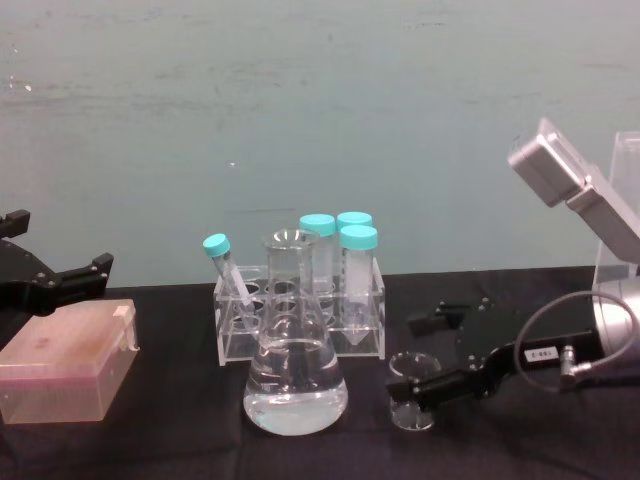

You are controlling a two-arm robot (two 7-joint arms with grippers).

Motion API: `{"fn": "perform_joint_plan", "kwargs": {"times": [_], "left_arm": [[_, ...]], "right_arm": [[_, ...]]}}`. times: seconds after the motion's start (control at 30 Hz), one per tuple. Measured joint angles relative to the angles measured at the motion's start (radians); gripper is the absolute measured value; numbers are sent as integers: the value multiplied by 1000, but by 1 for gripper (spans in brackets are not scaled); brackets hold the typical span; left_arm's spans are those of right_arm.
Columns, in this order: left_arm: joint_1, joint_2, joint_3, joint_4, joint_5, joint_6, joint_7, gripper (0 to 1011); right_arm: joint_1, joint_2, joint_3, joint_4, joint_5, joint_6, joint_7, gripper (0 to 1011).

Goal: Place the experimental apparatus aside using one hand.

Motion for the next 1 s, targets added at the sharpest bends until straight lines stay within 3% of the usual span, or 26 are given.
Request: {"fn": "perform_joint_plan", "kwargs": {"times": [1.0], "left_arm": [[0, 0, 0, 0, 0, 0, 0, 1000]], "right_arm": [[2, -7, -11, 12, -19, 32, -5, 1002]]}}
